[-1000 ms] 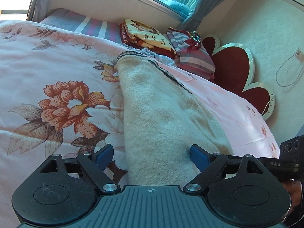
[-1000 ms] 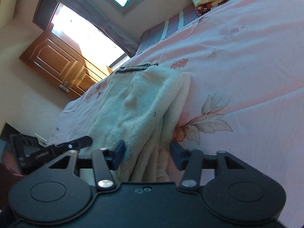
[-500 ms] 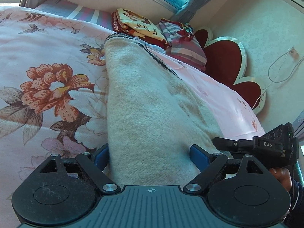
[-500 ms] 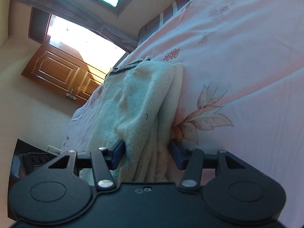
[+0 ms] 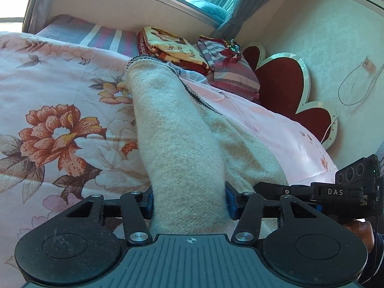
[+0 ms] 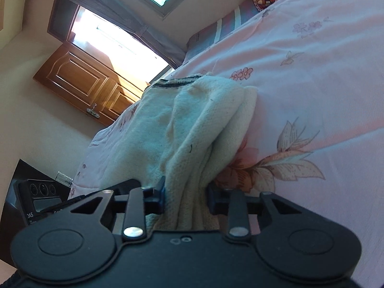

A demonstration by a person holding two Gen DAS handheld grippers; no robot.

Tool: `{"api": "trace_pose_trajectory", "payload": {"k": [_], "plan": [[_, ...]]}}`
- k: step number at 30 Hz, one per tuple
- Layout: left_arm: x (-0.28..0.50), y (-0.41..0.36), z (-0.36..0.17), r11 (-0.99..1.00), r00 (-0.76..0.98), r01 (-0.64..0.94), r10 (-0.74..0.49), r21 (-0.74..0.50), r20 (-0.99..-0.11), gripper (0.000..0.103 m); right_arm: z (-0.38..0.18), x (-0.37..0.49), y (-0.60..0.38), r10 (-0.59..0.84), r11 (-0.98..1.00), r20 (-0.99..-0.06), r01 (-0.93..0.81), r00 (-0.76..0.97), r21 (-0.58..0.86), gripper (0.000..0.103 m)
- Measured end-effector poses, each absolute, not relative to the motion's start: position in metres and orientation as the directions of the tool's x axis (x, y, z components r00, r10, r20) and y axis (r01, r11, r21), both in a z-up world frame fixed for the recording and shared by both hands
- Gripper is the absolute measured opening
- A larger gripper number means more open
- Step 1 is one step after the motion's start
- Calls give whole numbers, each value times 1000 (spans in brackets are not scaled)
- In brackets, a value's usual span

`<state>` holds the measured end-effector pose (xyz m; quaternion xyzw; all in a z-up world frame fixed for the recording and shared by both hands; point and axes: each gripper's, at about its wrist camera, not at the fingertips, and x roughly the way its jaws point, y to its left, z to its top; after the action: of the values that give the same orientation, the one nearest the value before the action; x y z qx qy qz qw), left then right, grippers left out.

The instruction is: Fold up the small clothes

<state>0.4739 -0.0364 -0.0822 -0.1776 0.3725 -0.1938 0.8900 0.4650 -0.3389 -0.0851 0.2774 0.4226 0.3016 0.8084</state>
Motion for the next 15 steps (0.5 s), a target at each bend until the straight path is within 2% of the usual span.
{"api": "trace_pose_trajectory", "payload": {"k": [6, 15], "plan": [[466, -40, -59, 846, 650, 261, -510, -465, -563, 52, -56, 451, -345, 713, 669, -486, -283, 506, 687, 29], [450, -30, -32, 832, 657, 328, -541, -447, -525, 52, -18, 431, -327, 675, 714, -490, -321, 551, 622, 29]]}}
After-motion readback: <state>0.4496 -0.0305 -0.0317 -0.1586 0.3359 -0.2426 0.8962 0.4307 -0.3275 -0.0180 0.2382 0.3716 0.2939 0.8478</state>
